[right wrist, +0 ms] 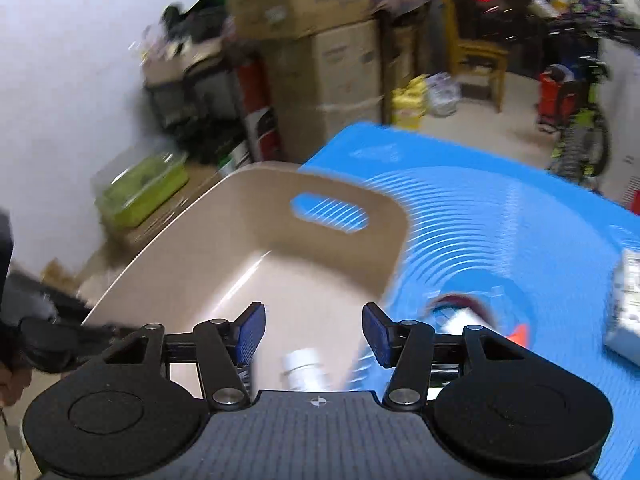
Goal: Organize rigid objects
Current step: 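Move the right tool to the black marker and grasp it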
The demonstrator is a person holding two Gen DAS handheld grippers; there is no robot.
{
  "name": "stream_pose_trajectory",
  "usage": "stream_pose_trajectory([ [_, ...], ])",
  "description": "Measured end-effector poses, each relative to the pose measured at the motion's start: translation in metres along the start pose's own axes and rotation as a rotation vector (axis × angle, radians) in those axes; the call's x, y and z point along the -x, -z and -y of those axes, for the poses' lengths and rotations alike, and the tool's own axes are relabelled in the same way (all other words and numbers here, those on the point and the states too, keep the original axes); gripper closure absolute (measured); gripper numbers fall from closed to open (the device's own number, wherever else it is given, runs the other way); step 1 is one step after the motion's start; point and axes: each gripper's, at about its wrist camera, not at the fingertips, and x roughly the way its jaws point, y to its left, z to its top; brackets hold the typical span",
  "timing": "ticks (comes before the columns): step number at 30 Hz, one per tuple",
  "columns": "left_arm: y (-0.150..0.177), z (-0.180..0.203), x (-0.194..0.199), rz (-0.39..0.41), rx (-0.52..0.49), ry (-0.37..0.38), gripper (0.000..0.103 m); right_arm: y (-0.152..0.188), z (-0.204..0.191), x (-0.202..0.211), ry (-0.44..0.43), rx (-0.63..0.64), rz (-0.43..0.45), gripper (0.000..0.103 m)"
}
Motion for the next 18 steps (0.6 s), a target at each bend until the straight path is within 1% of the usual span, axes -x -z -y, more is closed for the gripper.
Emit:
stream_pose_trajectory([
  [3,0.000,0.000,0.000,0.000,0.001,0.001,0.098,-0.002,0.026,0.013,0.063,-0.046,0.036,0.040],
  [5,0.000,0.000,0.000,0.000,0.001,0.001,0.098,-0.001,0.042,0.015,0.103,-0.075,0.043,0.040],
  [8,0.000,0.000,0.000,0.000,0.001,0.001,0.098,0.006,0.067,0.013,0.158,-0.140,0.032,0.040],
  [11,0.000,0.000,0.000,0.000,0.001,0.001,0.098,0.017,0.084,0.001,0.200,-0.186,0.010,0.040],
  [14,-0.001,0.000,0.000,0.000,0.001,0.001,0.098,0.029,0.094,-0.011,0.237,-0.164,-0.008,0.040],
  [15,-0.001,0.000,0.000,-0.001,-0.001,0.001,0.098,0.033,0.098,-0.015,0.238,-0.147,-0.016,0.040],
  [18,-0.002,0.001,-0.001,-0.004,-0.006,0.002,0.098,0.042,0.105,-0.028,0.205,-0.052,-0.057,0.040],
])
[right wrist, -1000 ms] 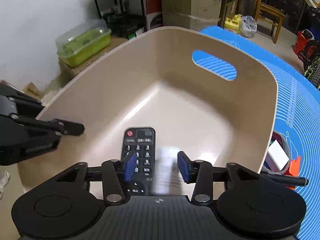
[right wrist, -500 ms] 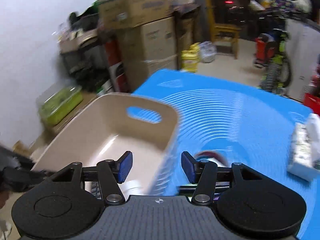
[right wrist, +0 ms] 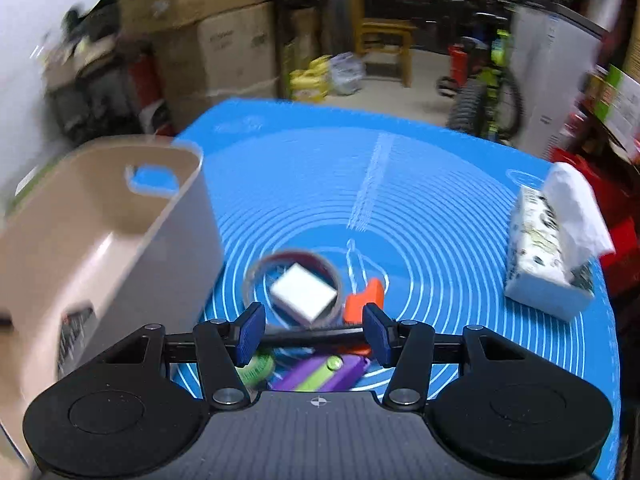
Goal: Organize rigid objects
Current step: 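Move the right tool to the black marker and grasp it, then carry the marker into the basket and release it with the right tool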
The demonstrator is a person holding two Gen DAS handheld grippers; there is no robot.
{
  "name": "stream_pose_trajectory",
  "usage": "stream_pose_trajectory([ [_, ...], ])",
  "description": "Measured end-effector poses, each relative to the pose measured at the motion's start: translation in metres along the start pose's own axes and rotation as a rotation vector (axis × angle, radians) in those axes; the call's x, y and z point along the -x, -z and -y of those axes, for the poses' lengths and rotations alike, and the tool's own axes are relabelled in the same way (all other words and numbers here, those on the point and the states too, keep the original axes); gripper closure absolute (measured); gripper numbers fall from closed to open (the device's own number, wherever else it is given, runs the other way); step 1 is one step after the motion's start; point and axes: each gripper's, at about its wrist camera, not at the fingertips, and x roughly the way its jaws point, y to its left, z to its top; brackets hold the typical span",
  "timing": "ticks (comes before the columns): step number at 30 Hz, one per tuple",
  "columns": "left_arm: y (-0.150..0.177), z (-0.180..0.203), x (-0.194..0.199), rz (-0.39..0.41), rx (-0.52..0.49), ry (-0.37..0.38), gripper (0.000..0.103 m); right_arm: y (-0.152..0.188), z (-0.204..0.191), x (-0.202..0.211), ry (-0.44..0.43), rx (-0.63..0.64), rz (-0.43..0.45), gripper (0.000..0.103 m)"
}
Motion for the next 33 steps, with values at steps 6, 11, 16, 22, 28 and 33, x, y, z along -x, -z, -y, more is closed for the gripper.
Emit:
stream_pose_trajectory([
  [6,0.000,0.000,0.000,0.000,0.000,0.000,0.098,-0.001,-0.002,-0.015,-0.084,0.295,-0.044,0.040],
  [11,-0.001,-0.002,0.001,-0.001,-0.002,0.003,0.098,-0.012,-0.011,-0.028,-0.148,0.504,-0.089,0.040],
  [16,-0.002,-0.002,0.000,-0.004,-0.010,0.002,0.098,-0.012,-0.023,-0.043,-0.194,0.663,-0.139,0.040],
  [22,-0.002,-0.002,0.000,-0.005,-0.017,-0.001,0.098,-0.006,-0.024,-0.058,-0.190,0.754,-0.179,0.051],
  [28,-0.002,-0.002,0.000,-0.006,-0.020,-0.002,0.098,-0.009,-0.021,-0.056,-0.191,0.756,-0.175,0.077],
  [33,-0.002,-0.002,0.000,-0.005,-0.020,-0.004,0.098,-0.005,-0.021,-0.050,-0.181,0.748,-0.173,0.078],
])
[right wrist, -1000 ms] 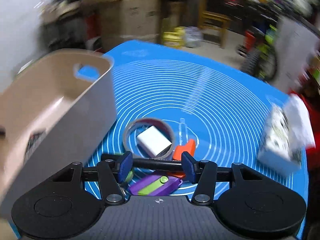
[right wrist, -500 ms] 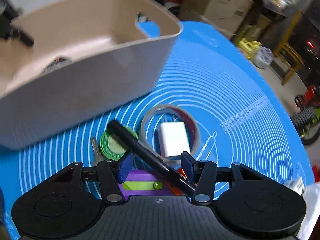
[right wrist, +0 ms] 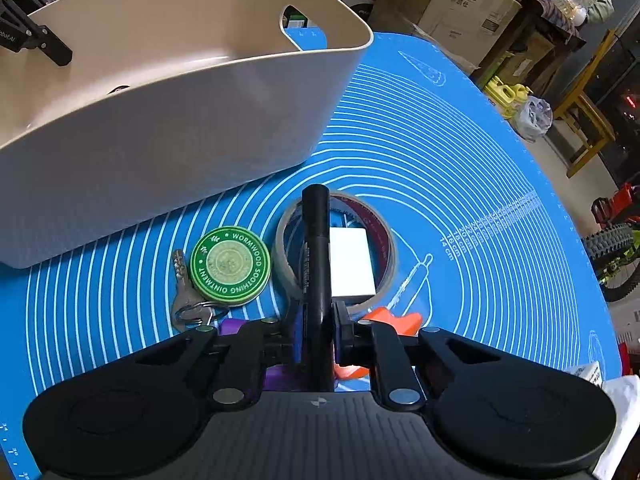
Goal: Organize rigid objects
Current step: 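Carry the marker into the basket and release it with the right tool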
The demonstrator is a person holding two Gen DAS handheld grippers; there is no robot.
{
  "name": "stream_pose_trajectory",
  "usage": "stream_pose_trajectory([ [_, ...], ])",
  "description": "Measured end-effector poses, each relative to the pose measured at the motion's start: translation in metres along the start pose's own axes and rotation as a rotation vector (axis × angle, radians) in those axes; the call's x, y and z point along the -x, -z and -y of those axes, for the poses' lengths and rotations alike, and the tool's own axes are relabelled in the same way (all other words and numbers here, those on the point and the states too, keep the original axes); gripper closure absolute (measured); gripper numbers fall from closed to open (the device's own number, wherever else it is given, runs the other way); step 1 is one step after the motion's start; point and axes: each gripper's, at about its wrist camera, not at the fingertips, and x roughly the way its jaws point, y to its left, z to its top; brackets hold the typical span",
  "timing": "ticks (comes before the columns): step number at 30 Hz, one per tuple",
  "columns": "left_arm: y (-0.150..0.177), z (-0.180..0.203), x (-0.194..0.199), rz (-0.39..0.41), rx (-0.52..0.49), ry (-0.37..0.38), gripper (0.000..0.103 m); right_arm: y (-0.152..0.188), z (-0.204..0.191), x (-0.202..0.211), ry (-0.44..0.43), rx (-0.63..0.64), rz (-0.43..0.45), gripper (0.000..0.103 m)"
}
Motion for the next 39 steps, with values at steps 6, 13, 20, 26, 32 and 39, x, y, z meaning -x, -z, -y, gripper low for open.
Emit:
stream_pose_trajectory([
  [6,0.000,0.000,0.000,0.000,-0.001,0.000,0.098,0.002,0.002,0.019,0.013,-0.068,0.060,0.078],
  [13,-0.001,0.000,0.001,-0.001,0.004,0.000,0.098,0.001,-0.003,0.048,0.075,-0.123,0.127,0.078],
  [20,-0.001,0.001,0.001,-0.001,0.004,0.000,0.098,-0.010,-0.014,0.089,0.164,-0.141,0.226,0.078],
  [26,-0.001,0.001,0.001,-0.001,0.005,0.000,0.098,-0.037,-0.029,0.118,0.154,-0.150,0.309,0.078],
  [32,-0.001,0.000,0.001,-0.002,0.004,-0.002,0.098,-0.071,-0.051,0.122,0.074,-0.189,0.348,0.078],
  [39,-0.001,0.000,0.003,-0.003,0.002,-0.006,0.098,-0.101,-0.089,0.088,0.004,-0.203,0.282,0.078],
])
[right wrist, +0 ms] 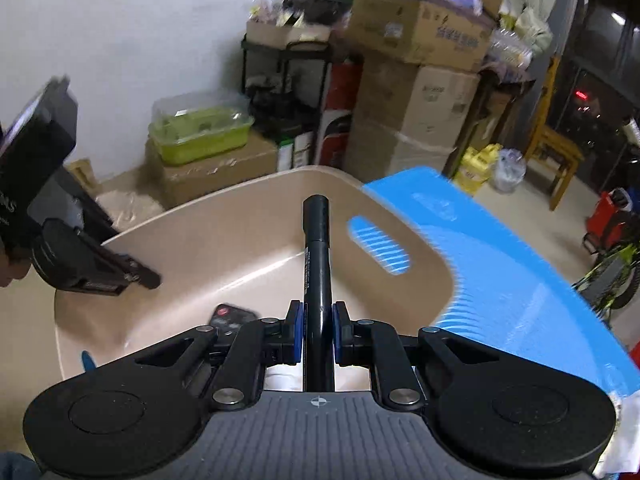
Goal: Organize rigid objects
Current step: 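Carry the marker into the basket and release it with the right tool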
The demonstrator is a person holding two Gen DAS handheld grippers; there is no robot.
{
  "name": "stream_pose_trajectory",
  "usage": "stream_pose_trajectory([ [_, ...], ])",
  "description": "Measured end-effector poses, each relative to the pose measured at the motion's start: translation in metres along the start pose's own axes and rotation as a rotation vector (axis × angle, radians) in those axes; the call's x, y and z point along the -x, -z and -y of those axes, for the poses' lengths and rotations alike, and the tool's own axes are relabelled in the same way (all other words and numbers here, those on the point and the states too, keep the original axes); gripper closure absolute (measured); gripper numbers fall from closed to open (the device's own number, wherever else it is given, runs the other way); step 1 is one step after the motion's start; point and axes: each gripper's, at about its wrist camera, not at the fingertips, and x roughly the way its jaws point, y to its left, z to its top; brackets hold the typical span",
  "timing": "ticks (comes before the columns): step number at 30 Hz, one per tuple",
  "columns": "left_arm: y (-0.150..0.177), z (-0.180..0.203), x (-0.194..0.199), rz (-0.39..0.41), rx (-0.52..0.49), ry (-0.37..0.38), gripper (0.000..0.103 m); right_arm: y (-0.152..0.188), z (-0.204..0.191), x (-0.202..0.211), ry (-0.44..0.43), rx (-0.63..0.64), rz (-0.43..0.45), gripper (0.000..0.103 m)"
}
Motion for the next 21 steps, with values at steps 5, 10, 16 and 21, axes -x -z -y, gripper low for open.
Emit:
stream_pose_trajectory([
  [5,0.000,0.001,0.000,-0.001,-0.003,-0.003,0.098,0.000,-0.025,-0.027,-0.041,0.002,-0.081,0.078],
  [10,0.000,0.001,0.000,-0.001,-0.005,-0.004,0.098,0.004,-0.041,-0.052,-0.068,0.002,-0.162,0.078],
  [16,0.000,0.002,0.000,-0.002,-0.010,-0.005,0.098,0.019,-0.051,-0.079,-0.054,-0.018,-0.288,0.078],
  [21,0.000,0.002,0.000,-0.003,-0.010,-0.005,0.098,0.016,-0.044,-0.068,-0.028,-0.052,-0.244,0.050],
])
